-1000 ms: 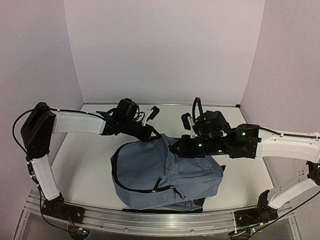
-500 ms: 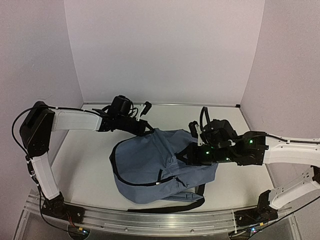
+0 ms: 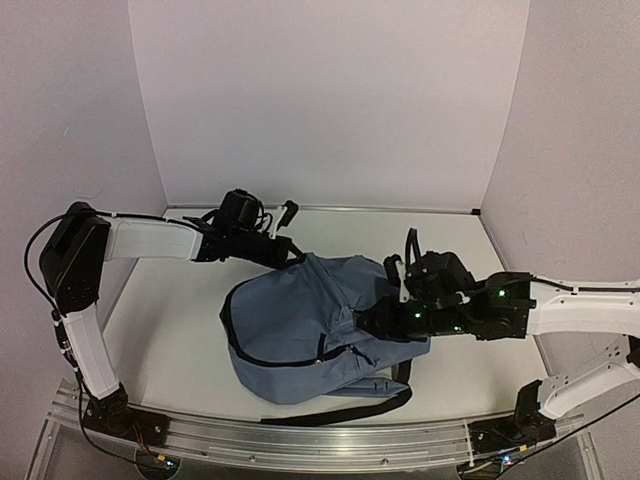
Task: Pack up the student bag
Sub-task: Zip the student bag at the center of the board.
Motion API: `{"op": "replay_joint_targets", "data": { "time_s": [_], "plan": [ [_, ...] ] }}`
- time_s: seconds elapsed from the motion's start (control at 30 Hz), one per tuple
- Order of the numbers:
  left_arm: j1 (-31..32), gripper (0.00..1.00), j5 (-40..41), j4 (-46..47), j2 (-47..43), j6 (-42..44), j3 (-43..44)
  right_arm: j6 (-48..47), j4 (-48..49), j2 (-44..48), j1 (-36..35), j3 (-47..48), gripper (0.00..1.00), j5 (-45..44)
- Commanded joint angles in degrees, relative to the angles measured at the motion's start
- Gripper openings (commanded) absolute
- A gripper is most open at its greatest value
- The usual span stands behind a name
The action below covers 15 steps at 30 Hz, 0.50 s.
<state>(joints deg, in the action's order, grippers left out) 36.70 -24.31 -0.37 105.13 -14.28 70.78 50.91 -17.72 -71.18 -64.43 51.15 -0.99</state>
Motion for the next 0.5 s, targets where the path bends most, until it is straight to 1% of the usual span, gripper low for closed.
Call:
{"op": "replay_joint_targets", "data": {
  "time_s": [0.0,0.1,0.13,0.23,0.37,0.4,0.43,0.47],
  "plan": [
    [-8.04,0.0,7.1,3.34,0.26,-4.58,2.97,-2.89,-3.02,-1.04,-0.84,5.49,0.37,-6.34],
    [-9.83,0.0,7.9,1.74,0.95,-5.0,4.52,-5.95,-3.02,-3.89,-0.14,9.87,0.64,-12.06],
    [-10.57,0.0,8.11,1.27,1.23,-5.37,5.04,-7.29,-3.02,-5.23,0.63,11.34,0.69,-12.96],
    [-13.38,0.0,9.05,-0.79,1.92,-6.58,6.41,-11.82,-2.83,-8.95,4.2,14.28,0.8,-14.61],
    [-17.19,0.01,8.17,-2.57,2.7,-8.25,8.26,-17.2,-1.39,-12.19,13.23,15.29,0.91,-13.64],
    [-17.9,0.04,7.88,-2.99,2.79,-8.34,8.64,-18.4,-0.87,-12.79,15.21,15.23,0.92,-13.26],
    [-18.62,0.11,7.53,-3.24,2.73,-8.38,8.78,-19.83,-0.42,-13.36,17.25,15.18,0.94,-12.68],
    [-19.11,0.26,7.37,-3.58,2.54,-8.39,8.78,-20.91,0.09,-13.74,19.65,15.04,0.95,-12.19]
  ]
}}
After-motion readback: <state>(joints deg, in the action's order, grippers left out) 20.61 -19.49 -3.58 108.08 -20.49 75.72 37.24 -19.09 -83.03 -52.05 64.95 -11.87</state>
